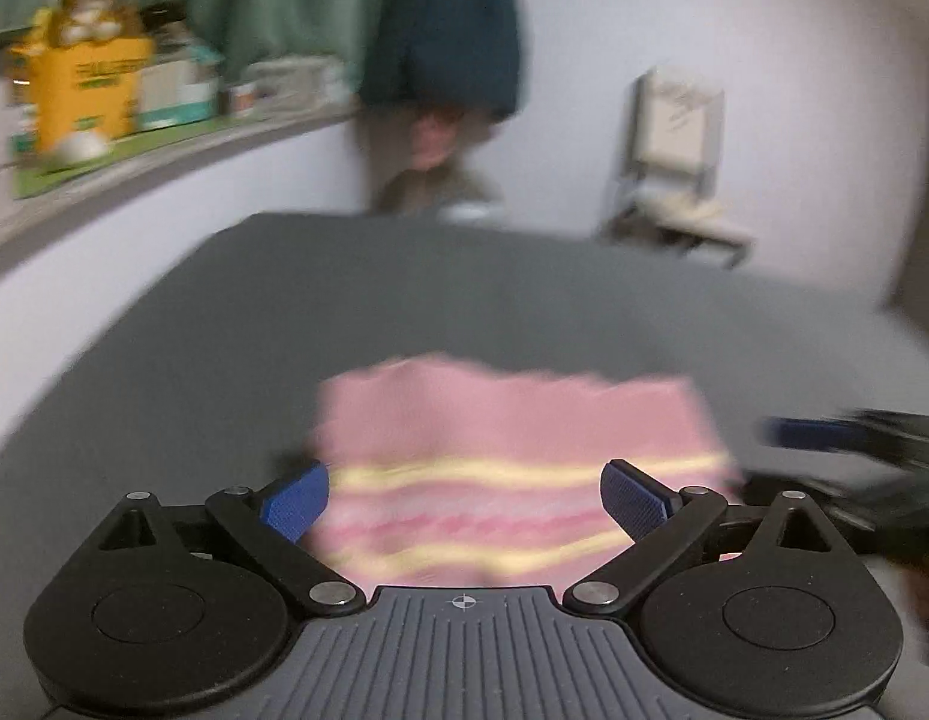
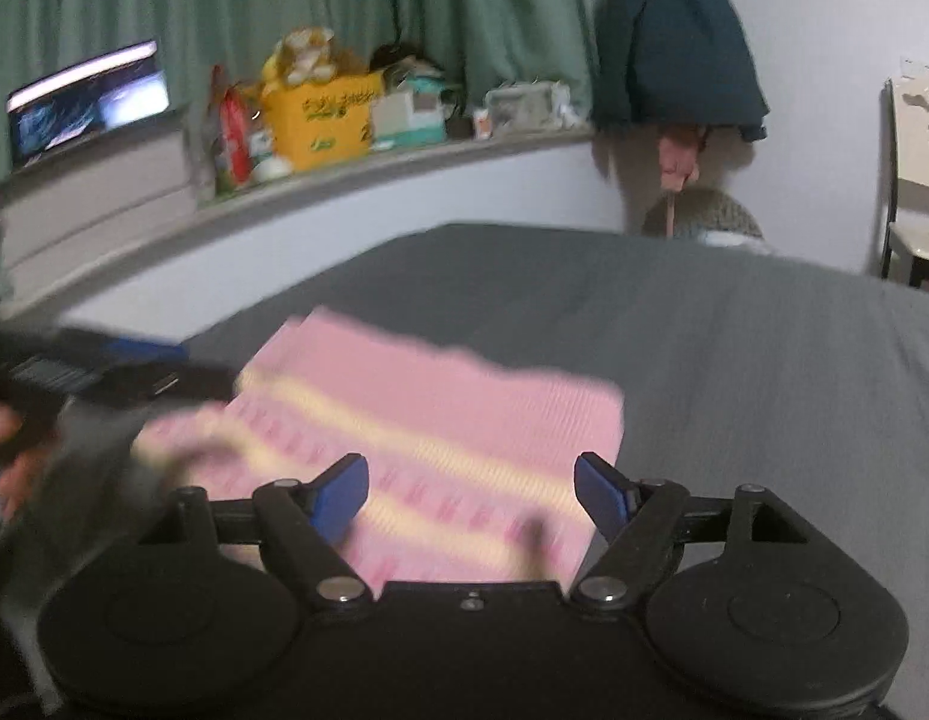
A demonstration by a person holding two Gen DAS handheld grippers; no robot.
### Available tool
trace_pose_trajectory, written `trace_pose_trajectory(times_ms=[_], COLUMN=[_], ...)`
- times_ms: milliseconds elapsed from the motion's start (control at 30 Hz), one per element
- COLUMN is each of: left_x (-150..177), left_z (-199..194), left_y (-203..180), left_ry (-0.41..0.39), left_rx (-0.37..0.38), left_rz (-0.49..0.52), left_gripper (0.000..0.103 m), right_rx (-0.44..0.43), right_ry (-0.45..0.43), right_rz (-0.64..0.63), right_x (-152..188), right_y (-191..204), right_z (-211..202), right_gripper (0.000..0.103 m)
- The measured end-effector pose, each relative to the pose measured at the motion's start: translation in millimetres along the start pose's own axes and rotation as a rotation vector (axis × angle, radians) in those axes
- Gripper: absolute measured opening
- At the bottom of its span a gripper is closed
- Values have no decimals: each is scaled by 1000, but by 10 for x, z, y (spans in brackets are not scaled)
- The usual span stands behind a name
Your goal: Fold clothes
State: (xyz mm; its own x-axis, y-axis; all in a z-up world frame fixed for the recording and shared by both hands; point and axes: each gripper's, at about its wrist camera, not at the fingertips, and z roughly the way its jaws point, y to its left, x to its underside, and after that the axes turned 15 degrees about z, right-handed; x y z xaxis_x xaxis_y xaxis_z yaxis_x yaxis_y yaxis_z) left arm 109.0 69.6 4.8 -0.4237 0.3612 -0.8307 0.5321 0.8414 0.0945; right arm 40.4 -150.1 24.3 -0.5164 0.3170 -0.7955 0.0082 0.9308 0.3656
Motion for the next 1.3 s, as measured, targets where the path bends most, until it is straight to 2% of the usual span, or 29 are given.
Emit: trace_pose_trajectory(times_ms=[33, 100, 233, 300, 400, 500, 567, 633, 700, 767, 867, 933, 1033, 1133, 1233, 1300], left_x=[-9, 63, 239, 277, 291, 300, 265, 272, 319, 434, 650, 741, 751, 719, 776, 772], left_z=[-1, 108, 360, 363, 315, 206, 93, -48, -137, -173, -97, 10, 161, 193, 223, 272], left_y=[-8, -32, -78, -42, 32, 94, 180, 338, 520, 729, 952, 967, 863, 818, 829, 773], left_ry=[-29, 12, 180, 191, 196, 202, 167, 99, 50, 49, 100, 148, 231, 238, 205, 221], left_rx=[48, 117, 97, 99, 108, 100, 86, 58, -24, -92, -37, 31, 63, 57, 174, 208], left_rz=[-5, 13, 79, 78, 36, -8, -78, -174, -292, -421, -604, -661, -624, -613, -693, -693], left_gripper=[99, 99, 99, 99, 99, 99, 99, 101, 103, 103, 103, 103, 103, 103, 102, 102], right_rx=[2, -42, -69, -45, -4, 27, 26, 13, -14, -25, -34, -35, -51, -73, -79, -83], right_ry=[-9, 31, 124, 167, 183, 160, 140, 135, 138, 113, 111, 137, 126, 145, 160, 165], right_rz=[8, 7, -63, -96, -58, 27, 78, 129, 169, 213, 323, 369, 387, 418, 454, 480], right_x=[-96, -217, -257, -238, -235, -277, -263, -226, -152, -80, -16, -47, -69, -27, 35, 67], right_y=[-81, -199, -227, -235, -286, -333, -382, -444, -530, -638, -797, -844, -841, -856, -895, -923], right_z=[110, 346, 749, 927, 1043, 965, 777, 576, 376, 205, 108, 203, 277, 347, 408, 449], right_gripper=[75, 75, 75, 76, 91, 88, 87, 87, 87, 87, 87, 87, 87, 87, 86, 86])
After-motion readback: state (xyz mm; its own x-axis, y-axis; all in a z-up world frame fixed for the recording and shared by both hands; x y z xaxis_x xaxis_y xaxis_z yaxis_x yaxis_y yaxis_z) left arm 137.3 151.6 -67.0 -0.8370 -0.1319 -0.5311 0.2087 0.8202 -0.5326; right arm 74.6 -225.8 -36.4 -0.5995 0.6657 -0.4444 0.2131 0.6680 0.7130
